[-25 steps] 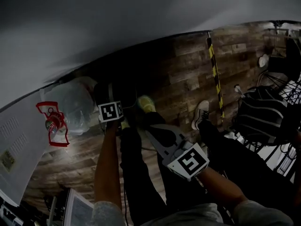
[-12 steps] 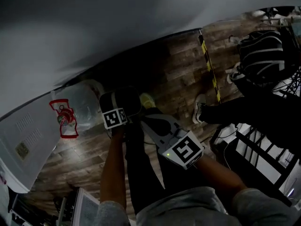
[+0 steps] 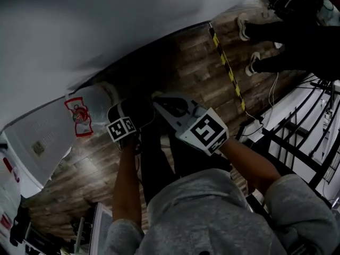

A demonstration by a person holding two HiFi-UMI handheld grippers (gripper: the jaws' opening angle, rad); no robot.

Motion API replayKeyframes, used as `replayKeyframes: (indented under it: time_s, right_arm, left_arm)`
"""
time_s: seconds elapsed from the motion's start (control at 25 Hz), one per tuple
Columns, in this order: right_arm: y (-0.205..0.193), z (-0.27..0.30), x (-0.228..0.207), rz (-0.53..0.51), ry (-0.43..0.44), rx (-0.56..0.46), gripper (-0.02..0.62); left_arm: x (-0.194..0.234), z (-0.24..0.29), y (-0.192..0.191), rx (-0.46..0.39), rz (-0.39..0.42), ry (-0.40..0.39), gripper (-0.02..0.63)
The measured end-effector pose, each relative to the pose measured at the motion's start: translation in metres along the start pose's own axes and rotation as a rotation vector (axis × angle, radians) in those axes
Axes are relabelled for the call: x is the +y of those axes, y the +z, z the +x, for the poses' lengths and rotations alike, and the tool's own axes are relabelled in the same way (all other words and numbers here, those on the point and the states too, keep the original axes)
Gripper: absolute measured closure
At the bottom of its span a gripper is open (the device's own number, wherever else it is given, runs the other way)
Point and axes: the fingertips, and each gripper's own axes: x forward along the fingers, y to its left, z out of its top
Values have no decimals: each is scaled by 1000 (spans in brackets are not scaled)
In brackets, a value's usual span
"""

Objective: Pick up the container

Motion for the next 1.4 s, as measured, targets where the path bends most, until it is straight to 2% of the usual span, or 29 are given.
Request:
replayKeyframes:
  time_s: [0.36, 0.72, 1.08, 1.24, 1.4]
  right_arm:
    - [87, -67, 0, -97, -76, -100, 569]
    - [156, -117, -5, -112, -174, -223, 569]
    - [187, -151, -3, -93, -217, -304, 569]
    - [189, -160, -7, -66, -232, -327, 570]
    - [191, -165, -9, -87, -234, -329, 569]
  left_arm:
    - [-15, -99, -28, -20, -39, 15, 592]
    - [-31, -158, -48, -14, 59, 0, 592]
    - [-39, -175, -60, -40, -39, -49, 591]
    - [-45, -171, -62, -26, -20, -38, 591]
    - [-49, -166, -65, -3, -3, -35, 591]
